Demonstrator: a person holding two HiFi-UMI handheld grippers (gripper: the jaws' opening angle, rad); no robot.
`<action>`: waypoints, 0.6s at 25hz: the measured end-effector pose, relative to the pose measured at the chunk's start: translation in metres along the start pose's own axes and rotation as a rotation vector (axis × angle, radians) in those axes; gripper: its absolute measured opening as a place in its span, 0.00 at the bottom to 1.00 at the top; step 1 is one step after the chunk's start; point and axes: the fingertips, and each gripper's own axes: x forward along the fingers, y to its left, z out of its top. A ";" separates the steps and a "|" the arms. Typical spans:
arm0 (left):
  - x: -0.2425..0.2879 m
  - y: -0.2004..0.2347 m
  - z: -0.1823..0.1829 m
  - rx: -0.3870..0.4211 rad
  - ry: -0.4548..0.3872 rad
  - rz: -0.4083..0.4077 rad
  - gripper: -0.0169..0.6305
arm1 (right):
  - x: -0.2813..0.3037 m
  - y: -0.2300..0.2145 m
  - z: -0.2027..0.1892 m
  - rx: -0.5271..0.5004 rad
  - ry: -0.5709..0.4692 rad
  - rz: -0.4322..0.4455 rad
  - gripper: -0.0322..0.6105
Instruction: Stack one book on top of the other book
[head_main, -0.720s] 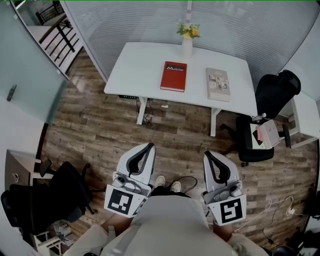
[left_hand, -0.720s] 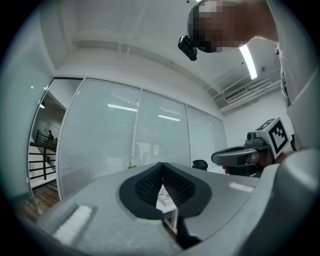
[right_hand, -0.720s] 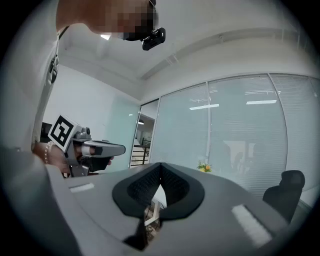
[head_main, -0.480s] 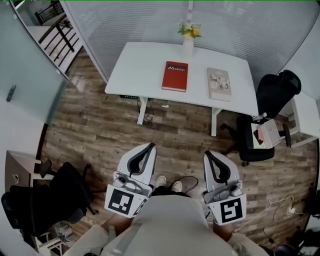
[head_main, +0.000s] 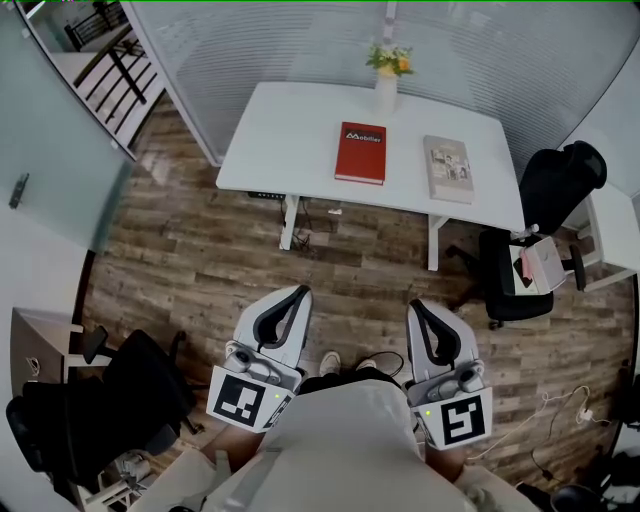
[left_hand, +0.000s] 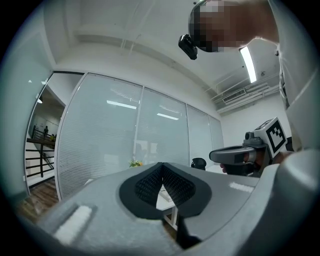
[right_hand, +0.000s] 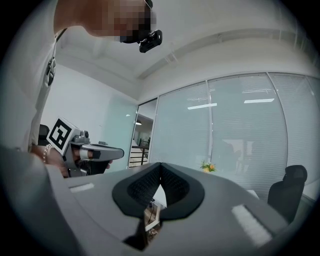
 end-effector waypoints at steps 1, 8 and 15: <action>0.000 0.003 -0.001 -0.001 0.003 -0.003 0.03 | 0.002 0.002 0.000 0.006 0.001 -0.002 0.06; 0.009 0.013 -0.001 -0.019 -0.007 -0.030 0.03 | 0.016 0.002 -0.006 0.008 0.024 -0.012 0.06; 0.029 0.022 -0.004 -0.019 0.000 -0.041 0.03 | 0.032 -0.012 -0.010 0.004 0.024 -0.021 0.06</action>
